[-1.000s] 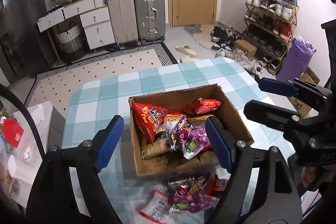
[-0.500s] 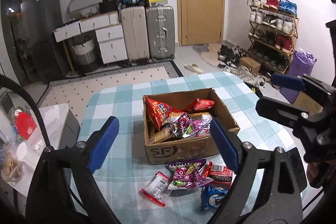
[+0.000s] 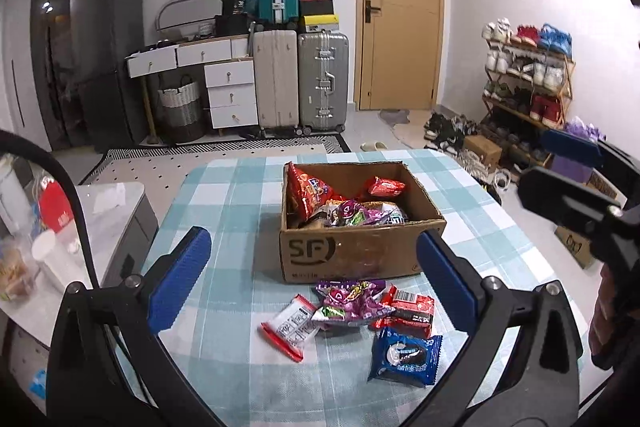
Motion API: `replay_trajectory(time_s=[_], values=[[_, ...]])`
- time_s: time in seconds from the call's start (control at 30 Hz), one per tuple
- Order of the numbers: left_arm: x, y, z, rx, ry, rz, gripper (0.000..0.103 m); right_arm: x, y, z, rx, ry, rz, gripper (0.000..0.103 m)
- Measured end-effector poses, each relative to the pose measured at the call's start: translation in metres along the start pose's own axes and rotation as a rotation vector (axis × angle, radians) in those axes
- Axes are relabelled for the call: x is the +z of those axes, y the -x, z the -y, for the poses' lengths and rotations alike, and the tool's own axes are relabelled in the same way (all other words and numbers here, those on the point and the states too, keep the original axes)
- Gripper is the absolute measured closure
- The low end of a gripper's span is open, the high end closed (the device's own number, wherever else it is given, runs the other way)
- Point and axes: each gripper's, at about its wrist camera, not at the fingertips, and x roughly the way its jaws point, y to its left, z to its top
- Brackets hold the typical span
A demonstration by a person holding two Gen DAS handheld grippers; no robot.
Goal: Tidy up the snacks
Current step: 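Withdraw both grippers back toward the remaining snacks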
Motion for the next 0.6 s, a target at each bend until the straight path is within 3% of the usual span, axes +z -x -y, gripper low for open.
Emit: replay_trajectory(time_s=[0.3, 0.6], values=[[-0.048, -0.006, -0.026, -0.009, 0.121, 0.007, 0.001, -0.045, 0.009, -0.01, 0.024, -0.024, 0.008, 0.001], [-0.096, -0.039, -0.021, -0.012, 0.068, -0.065, 0.001, -0.101, -0.016, -0.008, 0.055, -0.078, -0.093, 0.001]])
